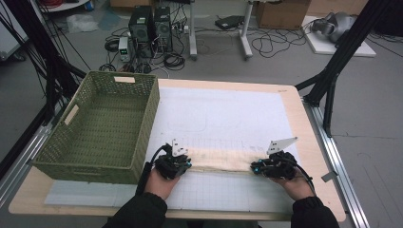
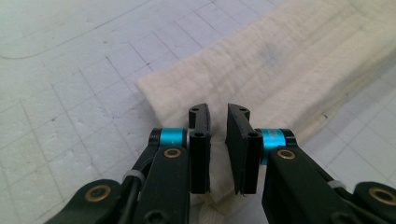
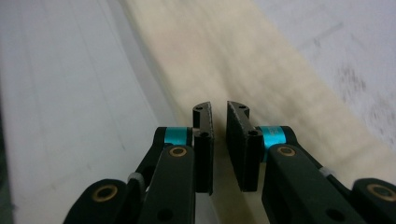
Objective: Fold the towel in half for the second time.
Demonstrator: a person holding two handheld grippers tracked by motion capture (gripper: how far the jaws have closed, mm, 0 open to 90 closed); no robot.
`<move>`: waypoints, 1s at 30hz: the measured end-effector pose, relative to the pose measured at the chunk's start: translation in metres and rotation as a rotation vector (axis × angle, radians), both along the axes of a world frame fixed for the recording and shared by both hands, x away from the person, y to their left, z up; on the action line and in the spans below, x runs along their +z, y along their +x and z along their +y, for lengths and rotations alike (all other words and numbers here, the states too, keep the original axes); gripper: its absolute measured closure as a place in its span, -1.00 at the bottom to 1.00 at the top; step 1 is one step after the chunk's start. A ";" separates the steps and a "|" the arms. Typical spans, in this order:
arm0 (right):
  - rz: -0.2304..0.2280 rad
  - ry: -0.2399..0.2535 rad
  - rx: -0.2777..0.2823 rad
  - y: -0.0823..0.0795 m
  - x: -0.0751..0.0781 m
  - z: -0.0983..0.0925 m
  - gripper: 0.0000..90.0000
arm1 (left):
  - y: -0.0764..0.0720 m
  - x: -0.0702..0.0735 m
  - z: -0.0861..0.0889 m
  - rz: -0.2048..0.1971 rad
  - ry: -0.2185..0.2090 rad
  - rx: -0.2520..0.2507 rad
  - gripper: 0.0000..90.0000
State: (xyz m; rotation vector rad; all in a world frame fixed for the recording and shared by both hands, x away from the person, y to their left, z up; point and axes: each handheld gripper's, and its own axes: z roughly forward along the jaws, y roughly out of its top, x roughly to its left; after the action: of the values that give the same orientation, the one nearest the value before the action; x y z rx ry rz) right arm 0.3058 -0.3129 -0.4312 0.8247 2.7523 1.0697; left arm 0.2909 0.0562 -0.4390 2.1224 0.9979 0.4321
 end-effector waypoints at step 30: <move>-0.040 0.037 -0.078 0.009 0.000 -0.004 0.37 | 0.002 -0.001 0.007 -0.040 -0.013 0.034 0.65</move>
State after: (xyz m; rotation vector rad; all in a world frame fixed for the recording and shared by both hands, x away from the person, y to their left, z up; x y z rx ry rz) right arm 0.3149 -0.3173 -0.4310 0.8971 2.6514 1.1132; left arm 0.2926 0.0630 -0.4396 2.0793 1.0125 0.4817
